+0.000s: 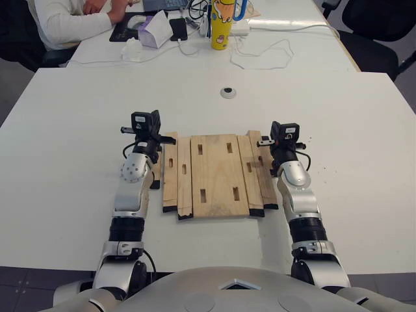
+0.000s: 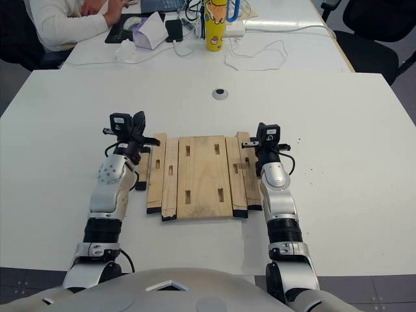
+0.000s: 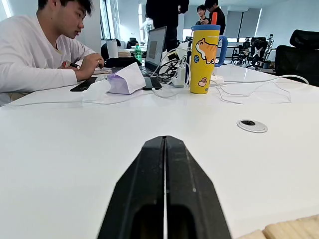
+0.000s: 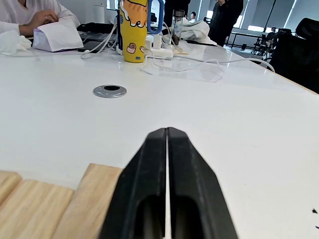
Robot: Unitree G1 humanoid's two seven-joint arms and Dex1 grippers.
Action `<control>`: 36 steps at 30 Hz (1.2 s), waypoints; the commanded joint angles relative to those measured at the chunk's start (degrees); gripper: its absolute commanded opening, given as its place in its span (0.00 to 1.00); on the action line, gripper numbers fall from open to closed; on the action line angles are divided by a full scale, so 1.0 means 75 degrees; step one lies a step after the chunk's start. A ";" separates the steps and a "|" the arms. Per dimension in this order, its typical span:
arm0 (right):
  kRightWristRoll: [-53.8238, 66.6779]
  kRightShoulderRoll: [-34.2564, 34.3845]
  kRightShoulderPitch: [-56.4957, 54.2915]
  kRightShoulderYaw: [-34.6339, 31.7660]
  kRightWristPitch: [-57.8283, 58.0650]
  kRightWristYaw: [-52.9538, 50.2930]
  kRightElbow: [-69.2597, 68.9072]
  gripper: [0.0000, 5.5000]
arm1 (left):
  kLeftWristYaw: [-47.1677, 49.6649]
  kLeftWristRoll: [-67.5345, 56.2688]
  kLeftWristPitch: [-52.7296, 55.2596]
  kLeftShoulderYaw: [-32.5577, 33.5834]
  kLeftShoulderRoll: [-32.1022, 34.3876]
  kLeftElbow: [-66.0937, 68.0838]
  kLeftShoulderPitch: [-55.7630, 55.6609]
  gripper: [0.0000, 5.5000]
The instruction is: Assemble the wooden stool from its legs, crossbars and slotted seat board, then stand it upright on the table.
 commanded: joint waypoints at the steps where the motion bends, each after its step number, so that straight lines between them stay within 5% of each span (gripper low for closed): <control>1: -0.0093 -0.0002 0.0087 0.0019 0.0091 -0.0075 -0.0155 0.01 | -0.0370 -0.0714 0.1043 0.0377 0.0209 -0.0904 0.0643 0.00; 8: -0.0123 0.0084 0.0224 -0.0068 0.0120 -0.0240 -0.0289 0.01 | -0.1068 -0.0877 0.2479 0.0256 0.1053 -0.2278 0.1748 0.00; 27: -0.0188 0.0453 0.0631 -0.0038 0.0077 -0.0586 -0.0580 0.01 | -0.1194 -0.0917 0.4218 0.0089 0.1464 -0.3696 0.2530 0.50; 36: -0.0188 0.0422 0.0598 -0.0043 0.0097 -0.0536 -0.0586 0.01 | -0.1075 -0.0742 0.4597 -0.0104 0.1469 -0.3477 0.2545 0.55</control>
